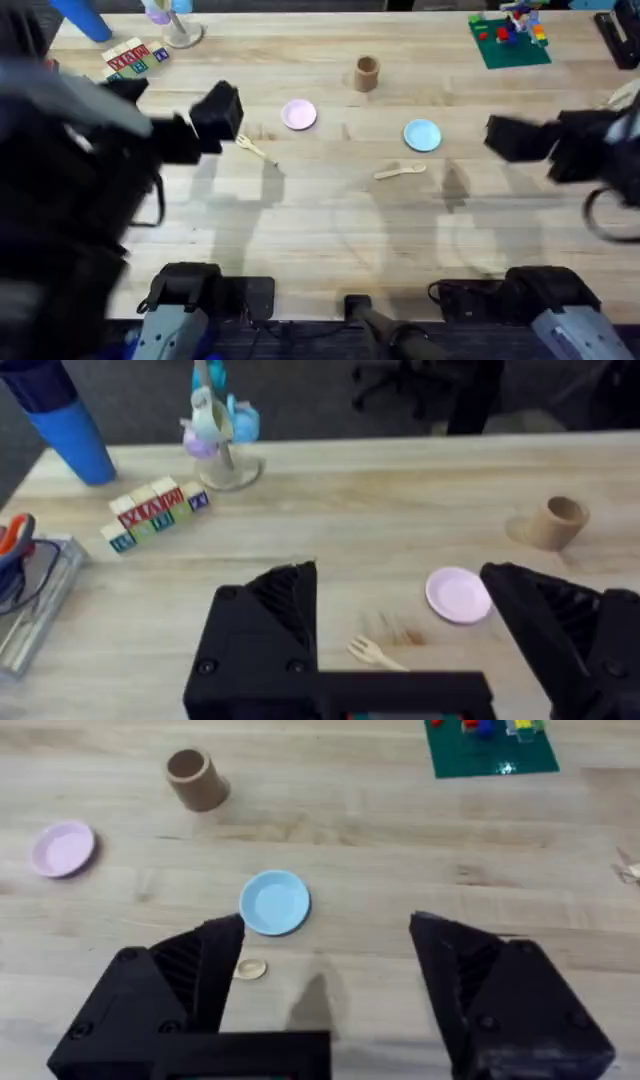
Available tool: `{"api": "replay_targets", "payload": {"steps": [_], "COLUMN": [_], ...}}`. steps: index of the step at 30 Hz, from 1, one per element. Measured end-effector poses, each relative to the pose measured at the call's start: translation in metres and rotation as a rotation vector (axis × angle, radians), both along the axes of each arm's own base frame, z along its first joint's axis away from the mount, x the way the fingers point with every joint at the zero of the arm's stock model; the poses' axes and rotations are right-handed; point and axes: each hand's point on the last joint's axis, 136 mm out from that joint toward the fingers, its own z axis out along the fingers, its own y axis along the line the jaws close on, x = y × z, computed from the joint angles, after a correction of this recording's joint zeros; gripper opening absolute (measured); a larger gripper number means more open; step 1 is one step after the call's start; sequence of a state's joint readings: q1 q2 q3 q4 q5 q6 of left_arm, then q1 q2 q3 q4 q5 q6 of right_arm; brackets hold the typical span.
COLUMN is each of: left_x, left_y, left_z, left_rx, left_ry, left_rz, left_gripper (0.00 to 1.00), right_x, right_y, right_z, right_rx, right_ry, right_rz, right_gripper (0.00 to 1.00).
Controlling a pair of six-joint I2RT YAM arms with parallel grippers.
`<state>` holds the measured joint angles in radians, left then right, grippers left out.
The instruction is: Pick up a utensil and set it on the pink plate, then put the other utensil in the container.
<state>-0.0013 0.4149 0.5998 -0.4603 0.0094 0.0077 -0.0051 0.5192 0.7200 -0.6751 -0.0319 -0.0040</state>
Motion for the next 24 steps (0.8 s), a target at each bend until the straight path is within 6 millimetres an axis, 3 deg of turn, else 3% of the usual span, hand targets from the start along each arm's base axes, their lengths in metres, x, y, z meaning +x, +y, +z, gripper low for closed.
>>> {"api": "replay_targets", "payload": {"steps": [7, 14, 24], "left_x": [0.026, 0.052, 0.058], "left_y": [-0.009, -0.016, -0.017], "left_z": [0.015, 0.015, 0.010], "left_rx": [-0.021, -0.050, -0.055], "left_ry": [0.294, 0.564, 0.606], "left_rz": [-0.046, -0.081, -0.085], "left_gripper": [0.991, 0.993, 0.993], "right_x": [0.015, 0.035, 0.040], "right_y": [0.003, 0.003, 0.007], "right_z": [0.031, 0.035, 0.031], "right_rx": [0.012, 0.018, 0.036], "right_ry": [0.278, 0.488, 0.501], "right_rz": [0.012, 0.014, 0.031], "right_gripper": [0.995, 0.995, 0.996]}}
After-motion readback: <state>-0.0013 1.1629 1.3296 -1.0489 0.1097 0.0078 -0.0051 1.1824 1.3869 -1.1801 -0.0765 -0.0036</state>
